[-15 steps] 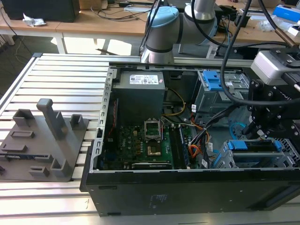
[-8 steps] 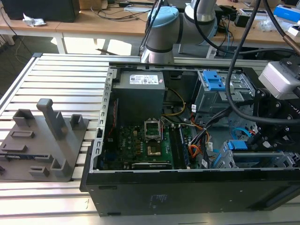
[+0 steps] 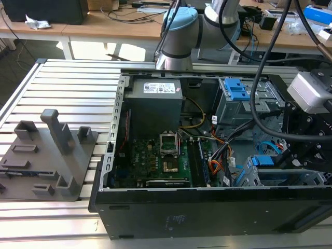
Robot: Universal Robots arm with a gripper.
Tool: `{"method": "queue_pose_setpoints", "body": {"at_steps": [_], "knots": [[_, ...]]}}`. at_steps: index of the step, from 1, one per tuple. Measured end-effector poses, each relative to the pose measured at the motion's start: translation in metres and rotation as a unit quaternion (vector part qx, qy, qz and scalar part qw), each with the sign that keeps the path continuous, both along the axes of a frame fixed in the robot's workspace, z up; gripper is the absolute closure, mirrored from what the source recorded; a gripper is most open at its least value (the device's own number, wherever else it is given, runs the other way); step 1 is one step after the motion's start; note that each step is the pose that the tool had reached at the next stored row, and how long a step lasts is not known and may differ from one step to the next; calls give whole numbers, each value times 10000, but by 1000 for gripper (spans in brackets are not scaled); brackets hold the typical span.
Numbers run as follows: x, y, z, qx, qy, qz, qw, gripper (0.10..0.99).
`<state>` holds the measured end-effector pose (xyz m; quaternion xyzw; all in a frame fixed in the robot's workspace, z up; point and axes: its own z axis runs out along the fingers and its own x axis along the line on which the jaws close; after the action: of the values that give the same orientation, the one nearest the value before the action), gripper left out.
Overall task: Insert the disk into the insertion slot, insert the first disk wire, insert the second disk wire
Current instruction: 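Insert the second disk wire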
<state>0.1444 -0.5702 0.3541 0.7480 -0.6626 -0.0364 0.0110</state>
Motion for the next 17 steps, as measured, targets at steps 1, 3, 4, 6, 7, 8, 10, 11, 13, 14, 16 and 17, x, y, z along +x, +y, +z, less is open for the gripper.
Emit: {"method": "queue_pose_setpoints", "body": {"at_steps": [1,3,4,6,7,8,10,11,13,14,16,17], "knots": [[12,4,-10,7,2,-21,10000,922],[20,27,-28,21,5,-51,10000,922],[22,39,-35,23,5,-57,10000,922],[25,76,-52,30,7,-67,10000,922],[27,104,-64,34,9,-71,10000,922],[29,121,-69,36,9,-73,10000,922],[36,168,-81,37,10,-74,10000,922],[39,188,-85,38,10,-75,10000,922],[50,235,-95,38,11,-78,10000,922],[56,241,-98,38,12,-80,10000,922],[70,243,-100,38,12,-92,9999,922],[78,244,-102,38,12,-102,9999,922]]}}
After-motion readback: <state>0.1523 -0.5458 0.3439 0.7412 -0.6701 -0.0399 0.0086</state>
